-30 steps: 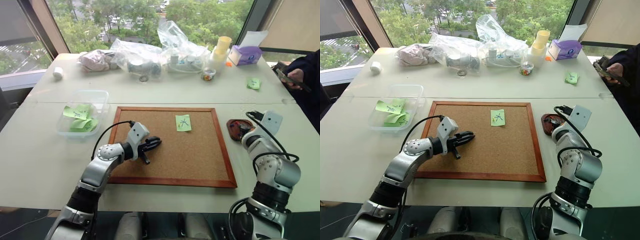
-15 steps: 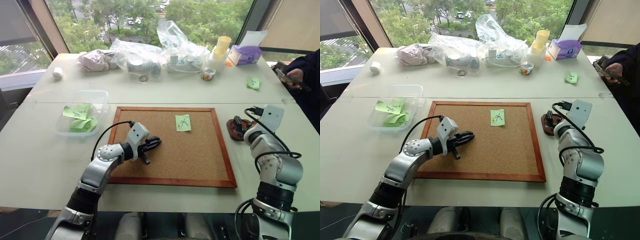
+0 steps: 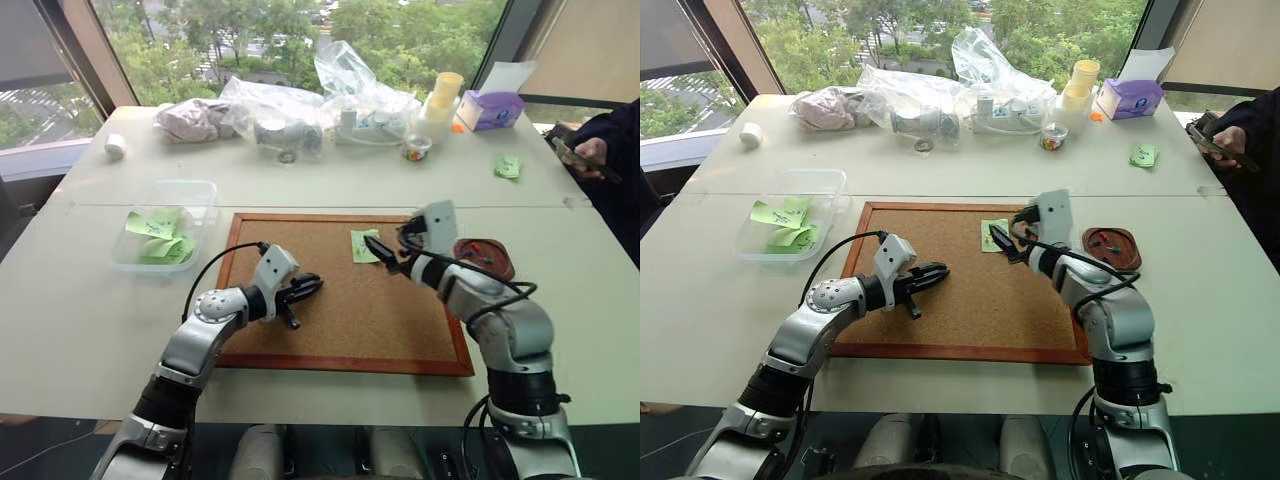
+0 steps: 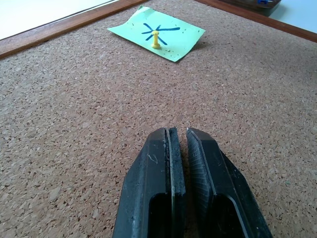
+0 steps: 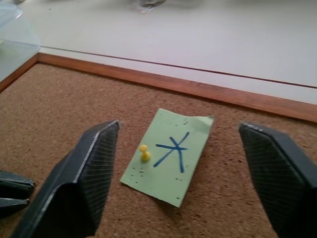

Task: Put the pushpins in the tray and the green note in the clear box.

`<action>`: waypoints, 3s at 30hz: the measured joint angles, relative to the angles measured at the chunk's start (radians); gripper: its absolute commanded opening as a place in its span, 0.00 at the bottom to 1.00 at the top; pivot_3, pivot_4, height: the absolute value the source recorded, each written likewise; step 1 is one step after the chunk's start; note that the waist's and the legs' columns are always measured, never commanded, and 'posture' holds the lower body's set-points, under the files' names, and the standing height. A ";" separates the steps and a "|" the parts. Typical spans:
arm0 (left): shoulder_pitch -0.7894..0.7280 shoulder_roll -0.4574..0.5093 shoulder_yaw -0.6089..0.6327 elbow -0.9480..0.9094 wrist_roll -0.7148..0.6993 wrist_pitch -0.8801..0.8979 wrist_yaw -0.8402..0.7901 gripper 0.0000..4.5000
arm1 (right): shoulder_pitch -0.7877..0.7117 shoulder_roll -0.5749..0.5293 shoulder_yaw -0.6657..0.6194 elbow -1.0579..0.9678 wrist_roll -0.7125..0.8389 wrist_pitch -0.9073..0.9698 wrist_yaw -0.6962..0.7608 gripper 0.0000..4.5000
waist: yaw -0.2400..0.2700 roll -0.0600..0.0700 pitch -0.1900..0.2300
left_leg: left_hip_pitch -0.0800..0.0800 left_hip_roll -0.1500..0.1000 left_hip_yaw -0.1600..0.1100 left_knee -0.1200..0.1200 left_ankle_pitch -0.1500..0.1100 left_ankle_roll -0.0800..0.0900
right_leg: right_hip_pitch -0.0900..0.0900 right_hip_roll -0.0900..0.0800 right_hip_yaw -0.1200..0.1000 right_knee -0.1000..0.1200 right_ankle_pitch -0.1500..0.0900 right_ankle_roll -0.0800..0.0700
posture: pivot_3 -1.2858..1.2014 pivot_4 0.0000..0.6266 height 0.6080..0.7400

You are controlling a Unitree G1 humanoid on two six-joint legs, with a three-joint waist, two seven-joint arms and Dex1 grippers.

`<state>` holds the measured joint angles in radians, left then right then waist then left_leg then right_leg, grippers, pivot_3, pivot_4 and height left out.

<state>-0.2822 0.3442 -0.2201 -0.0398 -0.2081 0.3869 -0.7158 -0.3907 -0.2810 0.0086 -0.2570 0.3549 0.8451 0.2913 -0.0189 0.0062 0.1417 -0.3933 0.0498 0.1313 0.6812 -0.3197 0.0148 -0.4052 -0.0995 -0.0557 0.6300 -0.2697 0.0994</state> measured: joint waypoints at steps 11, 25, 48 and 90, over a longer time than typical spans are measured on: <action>0.019 0.000 0.002 -0.020 0.000 0.002 0.023 0.13 | -0.032 0.028 0.130 0.192 -0.116 -0.166 0.049 0.72 | 0.000 0.000 0.000 | 0.000 0.000 0.000 0.000 0.000 0.000 | 0.000 0.000 0.000 0.000 0.000 0.000 | 0.52 0.24 1.00; 0.038 0.008 0.002 -0.050 0.000 0.019 0.034 0.13 | -0.034 0.044 0.118 0.241 -0.157 -0.217 0.057 0.00 | -0.006 0.000 0.000 | 0.000 0.001 0.000 0.000 0.001 -0.002 | -0.001 0.000 0.000 0.000 0.001 0.002 | 0.52 0.24 1.00; 0.007 0.004 0.010 -0.022 -0.019 0.029 0.018 0.13 | 0.092 -0.075 -0.121 -0.233 0.044 0.076 0.079 0.00 | 0.002 -0.002 -0.001 | -0.001 0.000 0.000 0.000 0.000 0.000 | -0.002 -0.004 0.000 0.000 0.000 -0.001 | 0.52 0.24 1.00; -0.391 -0.270 0.522 0.276 -0.755 0.949 0.303 0.10 | 0.022 -0.357 0.175 -0.325 -0.048 -0.135 0.366 0.00 | 0.009 -0.024 0.015 | -0.016 -0.002 -0.001 0.003 0.007 -0.012 | -0.013 0.004 -0.001 0.000 0.003 0.004 | 0.52 0.24 1.00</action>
<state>-0.6737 0.0743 0.3016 0.2363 -0.9634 1.3359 -0.4125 -0.3691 -0.6383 0.1837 -0.5821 0.3073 0.7099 0.6572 -0.0103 -0.0174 0.1568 -0.4090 0.0473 0.1299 0.6847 -0.3124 0.0030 -0.4187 -0.0958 -0.0572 0.6305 -0.2667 0.1031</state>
